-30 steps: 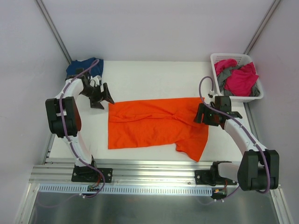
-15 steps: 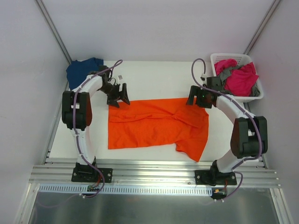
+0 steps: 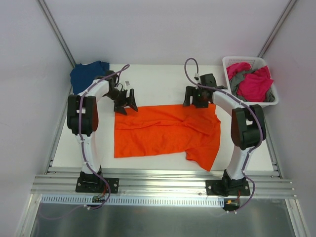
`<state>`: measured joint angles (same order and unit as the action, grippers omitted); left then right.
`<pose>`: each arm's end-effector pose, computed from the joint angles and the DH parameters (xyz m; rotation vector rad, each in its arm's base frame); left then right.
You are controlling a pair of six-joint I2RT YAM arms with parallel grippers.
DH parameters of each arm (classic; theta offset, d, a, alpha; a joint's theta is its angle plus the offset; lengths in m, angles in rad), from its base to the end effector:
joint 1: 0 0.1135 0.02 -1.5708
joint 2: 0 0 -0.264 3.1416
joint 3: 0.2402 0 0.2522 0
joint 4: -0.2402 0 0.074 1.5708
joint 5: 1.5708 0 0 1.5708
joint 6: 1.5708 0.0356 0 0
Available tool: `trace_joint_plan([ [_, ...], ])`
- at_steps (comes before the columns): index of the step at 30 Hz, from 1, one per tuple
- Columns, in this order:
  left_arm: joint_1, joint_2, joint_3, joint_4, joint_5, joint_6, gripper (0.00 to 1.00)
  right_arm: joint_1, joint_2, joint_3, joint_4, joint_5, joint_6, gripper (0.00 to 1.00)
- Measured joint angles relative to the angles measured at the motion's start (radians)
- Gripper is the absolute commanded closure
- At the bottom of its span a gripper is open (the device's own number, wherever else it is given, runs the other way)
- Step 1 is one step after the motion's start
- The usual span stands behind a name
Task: Fold and stack the t-shirts
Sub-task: Fold the tshirt
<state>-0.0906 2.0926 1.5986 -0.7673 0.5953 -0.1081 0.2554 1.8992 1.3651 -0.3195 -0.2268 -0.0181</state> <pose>0.4237 -0.0585 0.1805 0.1081 2.7646 -0.8864 0.4024 0.1133 0.2084 -0.4338 2.3922 0.3824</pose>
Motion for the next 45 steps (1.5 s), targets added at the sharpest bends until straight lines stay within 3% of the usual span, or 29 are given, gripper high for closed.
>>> trace_joint_plan([
  [23, 0.0, 0.048, 0.026, 0.0, 0.035, -0.036, 0.21, 0.151, -0.085, -0.173, -0.064, -0.016, 0.051, 0.16],
  [37, 0.0, 0.068, 0.056, 0.003, 0.056, -0.058, 0.2, 0.296, -0.384, -0.3, -0.161, 0.024, 0.031, 0.13],
  [45, -0.002, 0.056, 0.05, 0.004, 0.053, -0.058, 0.19, 0.285, -0.478, -0.386, -0.16, 0.079, -0.016, 0.13],
])
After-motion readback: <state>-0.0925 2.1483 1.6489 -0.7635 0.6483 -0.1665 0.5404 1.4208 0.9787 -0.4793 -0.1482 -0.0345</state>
